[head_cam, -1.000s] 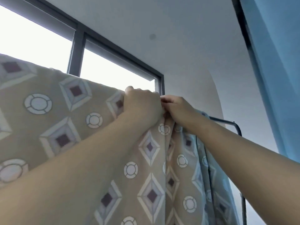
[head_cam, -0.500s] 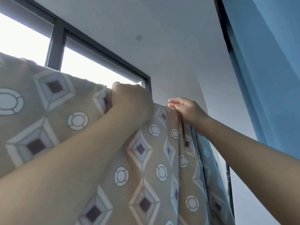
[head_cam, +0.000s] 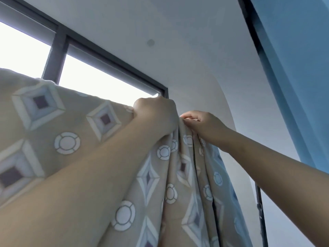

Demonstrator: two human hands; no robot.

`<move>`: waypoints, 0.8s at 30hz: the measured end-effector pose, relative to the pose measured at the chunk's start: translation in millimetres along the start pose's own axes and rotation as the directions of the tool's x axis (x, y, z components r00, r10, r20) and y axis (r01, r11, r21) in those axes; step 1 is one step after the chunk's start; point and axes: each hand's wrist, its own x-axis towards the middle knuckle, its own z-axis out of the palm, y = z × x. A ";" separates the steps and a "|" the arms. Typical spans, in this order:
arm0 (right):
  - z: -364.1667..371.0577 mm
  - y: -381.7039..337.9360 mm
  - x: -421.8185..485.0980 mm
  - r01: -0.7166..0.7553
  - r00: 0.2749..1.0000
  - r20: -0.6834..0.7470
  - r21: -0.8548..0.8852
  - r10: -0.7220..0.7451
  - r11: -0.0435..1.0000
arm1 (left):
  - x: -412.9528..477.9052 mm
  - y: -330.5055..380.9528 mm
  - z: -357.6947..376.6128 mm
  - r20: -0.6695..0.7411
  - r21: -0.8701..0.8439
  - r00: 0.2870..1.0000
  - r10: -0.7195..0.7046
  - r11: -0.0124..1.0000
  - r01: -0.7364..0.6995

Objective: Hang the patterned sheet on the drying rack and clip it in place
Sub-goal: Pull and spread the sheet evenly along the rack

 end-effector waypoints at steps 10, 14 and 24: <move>12.2 60.9 24.9 0.227 0.971 0.077 0.013 -0.228 0.974 | 10.2 7.0 31.1 -0.054 0.049 0.991 -0.122 0.991 0.124; 13.0 94.7 28.7 0.082 0.992 -0.091 -0.101 -0.092 0.992 | 5.9 8.5 34.2 -0.123 0.118 0.976 -0.182 0.973 0.197; 36.5 51.6 21.1 0.221 0.975 -0.049 0.188 -0.216 0.957 | 11.0 31.2 43.9 -0.203 0.160 0.974 -0.098 0.978 0.132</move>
